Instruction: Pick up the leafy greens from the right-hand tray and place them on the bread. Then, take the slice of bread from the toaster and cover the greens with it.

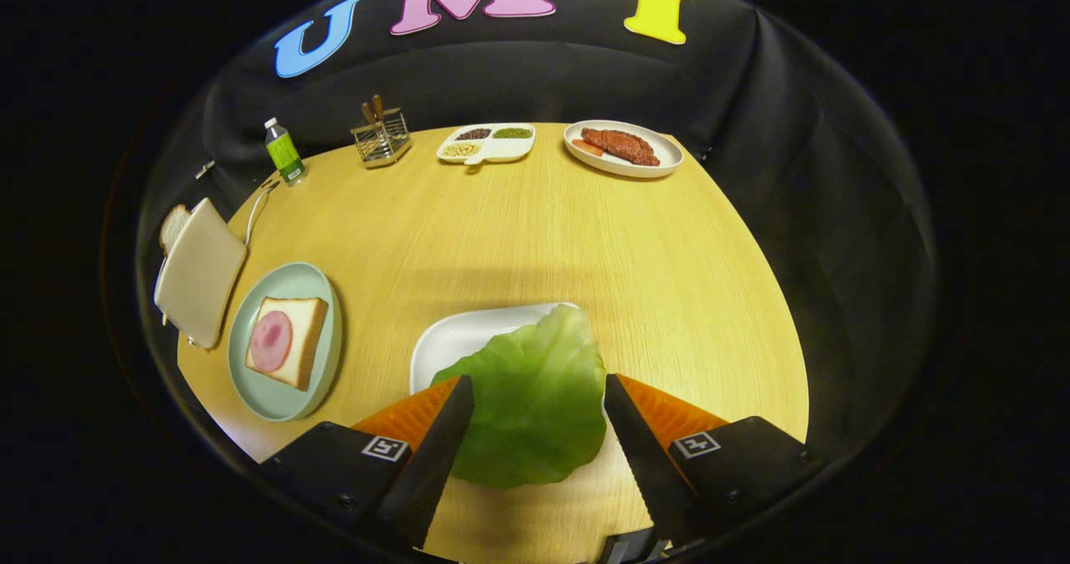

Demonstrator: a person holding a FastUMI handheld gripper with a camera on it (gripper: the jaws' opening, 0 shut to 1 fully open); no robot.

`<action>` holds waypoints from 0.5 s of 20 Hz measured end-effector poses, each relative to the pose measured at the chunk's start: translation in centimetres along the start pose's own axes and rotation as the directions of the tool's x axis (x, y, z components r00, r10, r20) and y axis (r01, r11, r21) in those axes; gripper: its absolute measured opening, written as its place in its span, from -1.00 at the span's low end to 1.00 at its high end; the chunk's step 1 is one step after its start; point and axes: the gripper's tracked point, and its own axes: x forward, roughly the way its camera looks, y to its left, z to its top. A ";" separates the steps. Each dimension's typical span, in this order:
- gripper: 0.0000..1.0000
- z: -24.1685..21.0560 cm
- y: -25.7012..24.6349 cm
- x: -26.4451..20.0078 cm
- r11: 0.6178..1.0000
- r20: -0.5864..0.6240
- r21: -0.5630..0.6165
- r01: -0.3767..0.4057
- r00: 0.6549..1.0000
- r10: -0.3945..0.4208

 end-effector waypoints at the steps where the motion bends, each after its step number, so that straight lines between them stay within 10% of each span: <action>1: 0.97 -0.3 0.0 0.4 1.000 -0.011 0.000 -0.003 1.000 0.003; 10: 0.76 -1.9 0.7 2.2 1.000 -0.038 -0.014 -0.021 0.999 0.021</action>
